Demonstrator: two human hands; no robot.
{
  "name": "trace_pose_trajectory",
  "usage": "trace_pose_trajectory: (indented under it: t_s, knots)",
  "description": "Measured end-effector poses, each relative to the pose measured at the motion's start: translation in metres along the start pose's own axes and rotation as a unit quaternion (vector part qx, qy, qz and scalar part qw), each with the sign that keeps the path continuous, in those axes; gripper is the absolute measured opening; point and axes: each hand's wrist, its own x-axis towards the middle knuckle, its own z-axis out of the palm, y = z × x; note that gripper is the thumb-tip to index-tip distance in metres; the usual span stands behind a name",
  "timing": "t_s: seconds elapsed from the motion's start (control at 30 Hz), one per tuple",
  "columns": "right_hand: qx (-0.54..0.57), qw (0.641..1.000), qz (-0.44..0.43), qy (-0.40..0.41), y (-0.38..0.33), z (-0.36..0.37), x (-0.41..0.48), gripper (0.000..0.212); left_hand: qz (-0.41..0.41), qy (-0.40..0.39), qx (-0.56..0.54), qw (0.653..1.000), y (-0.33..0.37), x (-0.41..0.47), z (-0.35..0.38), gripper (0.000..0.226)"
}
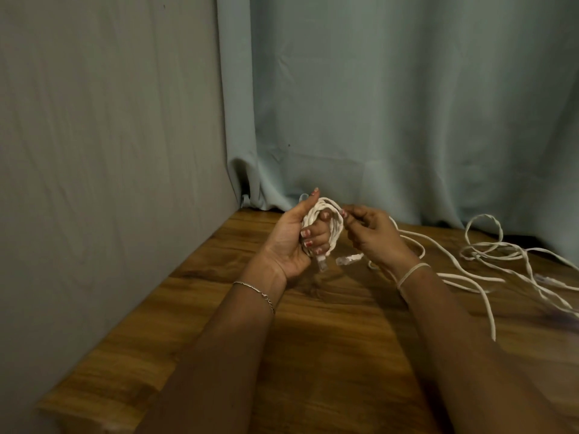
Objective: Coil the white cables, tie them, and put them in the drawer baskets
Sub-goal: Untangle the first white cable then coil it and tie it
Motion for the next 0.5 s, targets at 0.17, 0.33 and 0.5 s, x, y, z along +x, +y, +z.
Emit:
trace_pose_trajectory:
  t_s: [0.17,0.33,0.5]
  knots:
    - [-0.198,0.976,-0.036,-0.088,0.014,0.007,0.004,0.036,0.067,0.062,-0.148,0.985,0.004,0.003,-0.005,0.057]
    - [-0.27,0.948,0.025,-0.167,0.012,0.021,-0.002,0.018,0.142,0.133,-0.26,0.946,0.01,0.005,-0.01,0.057]
    - [-0.272,0.935,0.04,-0.222,-0.006,0.03,-0.004,0.014,0.193,0.224,-0.203,0.933,0.007,0.006,-0.021,0.044]
